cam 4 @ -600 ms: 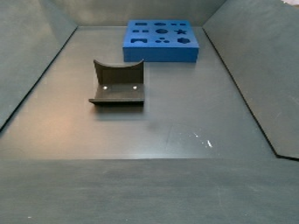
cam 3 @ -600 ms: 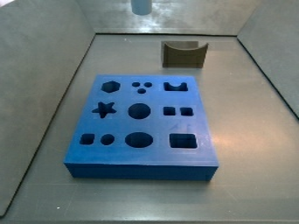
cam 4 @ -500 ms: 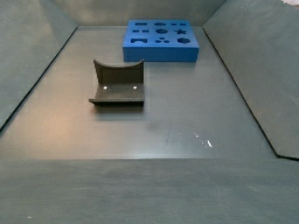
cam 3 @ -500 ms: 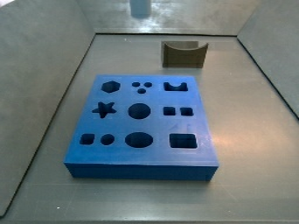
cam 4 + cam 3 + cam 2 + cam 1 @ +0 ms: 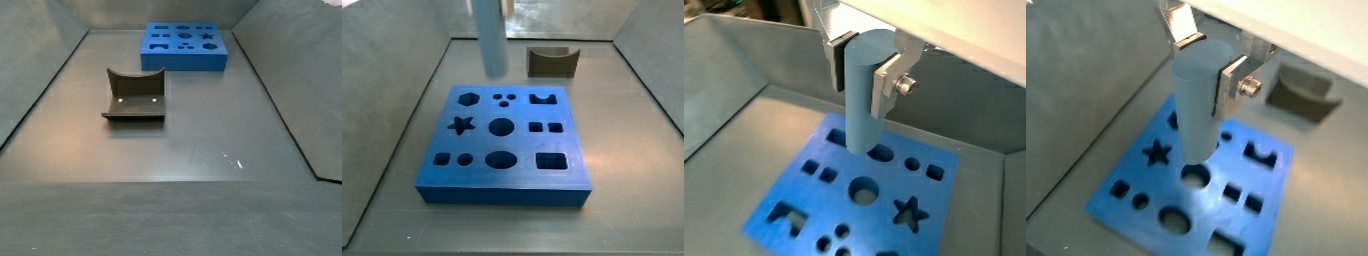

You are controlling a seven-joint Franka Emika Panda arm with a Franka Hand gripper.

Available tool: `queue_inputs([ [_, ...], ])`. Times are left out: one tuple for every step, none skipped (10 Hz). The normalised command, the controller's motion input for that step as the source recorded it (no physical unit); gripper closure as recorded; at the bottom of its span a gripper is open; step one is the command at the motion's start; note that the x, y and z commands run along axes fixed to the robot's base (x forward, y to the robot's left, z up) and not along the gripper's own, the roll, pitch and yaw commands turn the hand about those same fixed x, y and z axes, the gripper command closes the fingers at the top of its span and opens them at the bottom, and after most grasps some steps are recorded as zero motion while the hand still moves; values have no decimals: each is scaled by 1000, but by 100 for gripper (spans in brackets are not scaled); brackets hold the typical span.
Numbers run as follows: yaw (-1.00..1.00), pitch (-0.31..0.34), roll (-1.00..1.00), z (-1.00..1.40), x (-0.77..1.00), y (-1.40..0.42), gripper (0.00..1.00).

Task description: Insert the oval object.

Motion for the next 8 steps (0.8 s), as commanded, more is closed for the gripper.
queue_inputs([
  [-854,-180,0,-700,-103,-323,100],
  [-946,-147,13,-766,-83,-229,100],
  [-1000,-91,31,-809,-40,-120,100],
  [-1000,-24,47,-749,0,-157,100],
  [-946,-41,19,-566,0,-237,100],
  [-866,0,73,-514,89,-297,100],
  [-711,0,310,-349,60,-243,100],
  [-589,31,463,-260,60,-146,100],
])
